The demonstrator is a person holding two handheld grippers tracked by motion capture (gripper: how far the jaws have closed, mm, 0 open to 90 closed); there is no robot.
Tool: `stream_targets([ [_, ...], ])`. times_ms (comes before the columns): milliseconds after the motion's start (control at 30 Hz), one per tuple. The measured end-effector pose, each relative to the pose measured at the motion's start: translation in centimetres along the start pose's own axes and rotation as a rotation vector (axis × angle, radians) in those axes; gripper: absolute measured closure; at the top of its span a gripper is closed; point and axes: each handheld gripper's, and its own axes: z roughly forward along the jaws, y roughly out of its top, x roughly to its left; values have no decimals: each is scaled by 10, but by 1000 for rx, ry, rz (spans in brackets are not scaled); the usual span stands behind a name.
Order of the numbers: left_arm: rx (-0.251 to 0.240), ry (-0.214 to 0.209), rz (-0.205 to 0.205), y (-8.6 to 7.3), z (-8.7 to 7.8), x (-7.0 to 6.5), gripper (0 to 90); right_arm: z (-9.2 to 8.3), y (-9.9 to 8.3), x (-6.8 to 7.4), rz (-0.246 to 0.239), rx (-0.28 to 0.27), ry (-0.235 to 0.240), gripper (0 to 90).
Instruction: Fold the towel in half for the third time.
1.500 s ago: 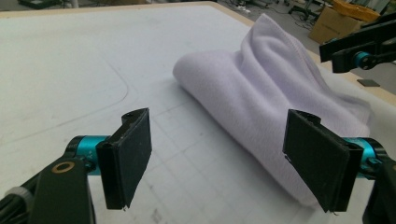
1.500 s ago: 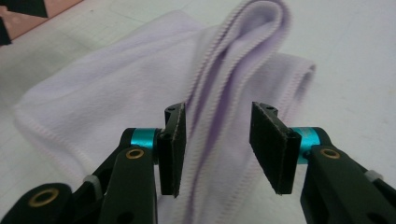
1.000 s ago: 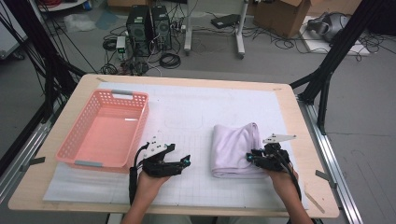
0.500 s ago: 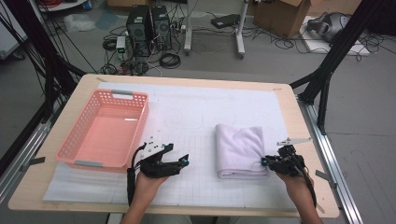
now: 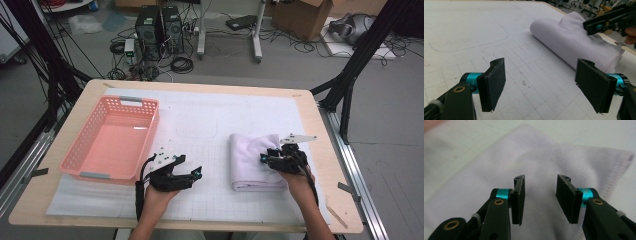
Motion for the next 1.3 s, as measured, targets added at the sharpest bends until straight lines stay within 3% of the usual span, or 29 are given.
stream_targets([
  [67, -3, 1, -2, 0, 0, 0, 250, 4, -5, -3, -29, 54, -56, 583],
  [167, -1, 2, 2, 0, -1, 1, 250, -4, -16, -13, 5, 61, -53, 581],
  [267, -6, 12, -8, 0, -3, 3, 250, -16, -22, -19, -1, 75, -42, 576],
  [333, -7, 12, -8, 1, -3, 3, 249, -23, -20, -21, 4, 87, -62, 510],
  [433, -5, 10, -5, 0, -2, 3, 249, -25, -9, -25, -6, 6, -71, 500],
  [533, -3, 7, -7, 0, -1, 2, 249, -16, 5, -28, -18, -48, -78, 515],
  [667, 1, 7, -5, 0, -1, 2, 249, 5, 23, -29, -23, -64, -104, 566],
  [800, -1, 2, 1, 0, -1, 1, 249, 33, 29, -32, -71, 59, -166, 588],
  [933, 1, 1, 4, 0, -1, 1, 249, 34, 27, -40, -56, 53, -272, 570],
  [1067, -2, 6, 2, 0, -2, 2, 249, 20, 22, -48, 19, -12, -235, 539],
  [1167, -3, 9, -2, 0, -2, 2, 249, 1, 13, -47, 57, -90, -146, 505],
  [1233, -5, 7, -1, 0, -2, 2, 249, -10, 5, -42, 38, -100, -57, 485],
  [1300, -5, 8, -1, 1, -2, 1, 249, -19, -7, -33, -13, -89, -21, 472],
])
